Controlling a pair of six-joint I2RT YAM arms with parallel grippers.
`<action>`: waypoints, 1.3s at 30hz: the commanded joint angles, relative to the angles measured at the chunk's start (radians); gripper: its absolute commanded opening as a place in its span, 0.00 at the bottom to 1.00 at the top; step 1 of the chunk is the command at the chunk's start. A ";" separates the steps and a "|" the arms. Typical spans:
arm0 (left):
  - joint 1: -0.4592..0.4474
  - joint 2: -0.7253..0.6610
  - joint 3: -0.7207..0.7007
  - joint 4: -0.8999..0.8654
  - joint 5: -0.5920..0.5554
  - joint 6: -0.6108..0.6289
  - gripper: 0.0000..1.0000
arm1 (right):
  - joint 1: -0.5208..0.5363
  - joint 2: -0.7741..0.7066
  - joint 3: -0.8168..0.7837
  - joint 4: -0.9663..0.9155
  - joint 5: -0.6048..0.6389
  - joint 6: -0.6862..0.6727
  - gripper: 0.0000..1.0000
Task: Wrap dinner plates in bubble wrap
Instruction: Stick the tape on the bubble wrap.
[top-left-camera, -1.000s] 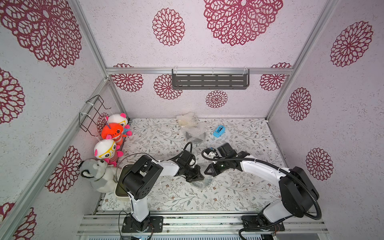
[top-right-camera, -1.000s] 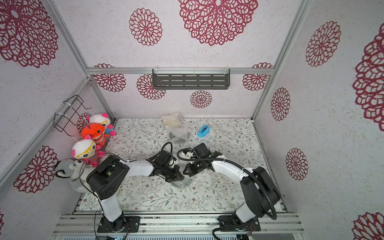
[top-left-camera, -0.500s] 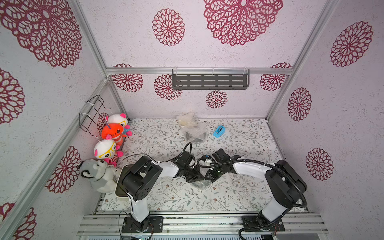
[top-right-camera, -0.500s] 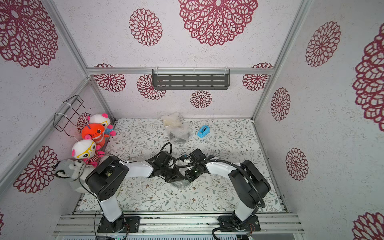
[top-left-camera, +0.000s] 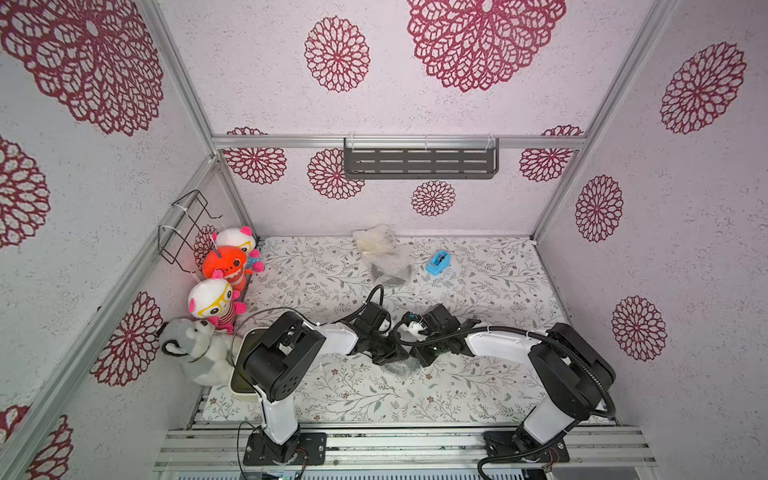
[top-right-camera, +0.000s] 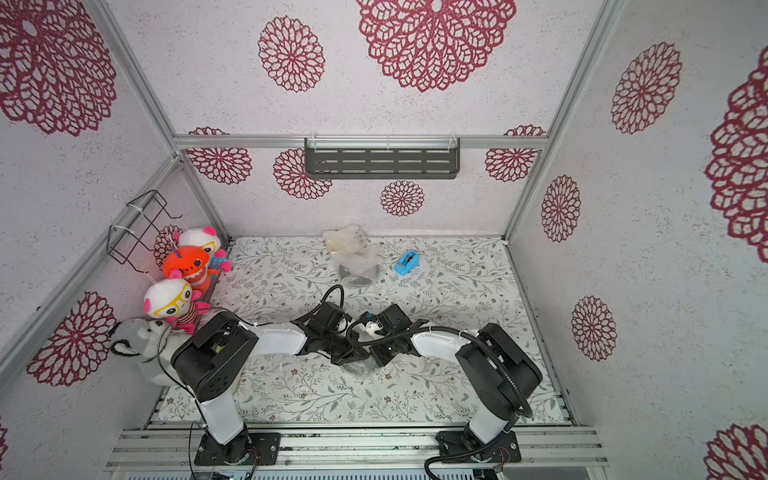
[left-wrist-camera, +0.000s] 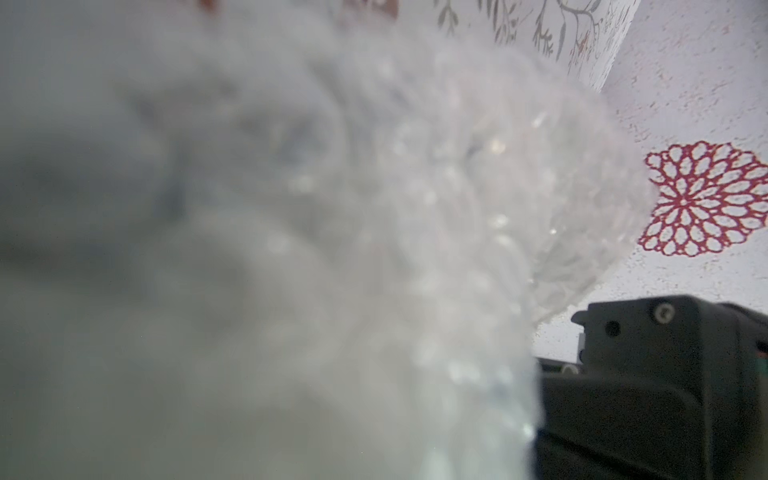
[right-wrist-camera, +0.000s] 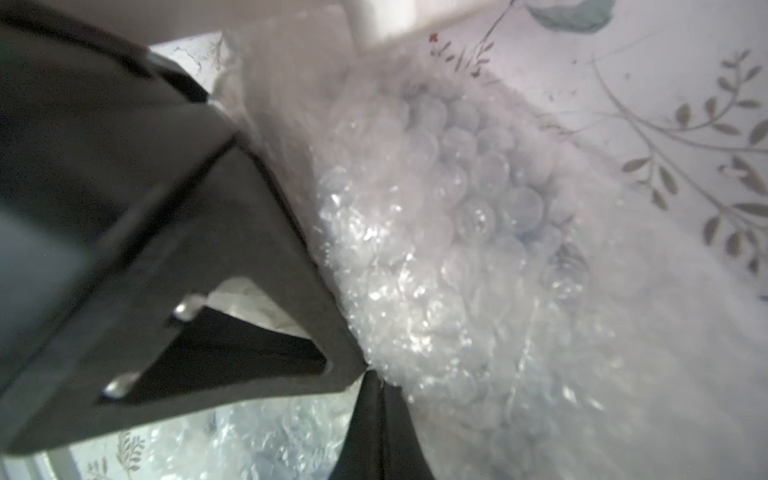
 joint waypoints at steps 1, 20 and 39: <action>-0.004 0.041 -0.028 -0.081 -0.095 0.002 0.00 | 0.000 -0.042 -0.071 0.082 0.197 -0.024 0.08; -0.007 0.057 -0.013 -0.096 -0.087 0.012 0.00 | 0.001 -0.210 -0.003 -0.020 0.158 0.172 0.39; -0.009 0.059 -0.007 -0.109 -0.092 0.010 0.00 | 0.024 -0.090 -0.078 0.010 -0.039 0.251 0.00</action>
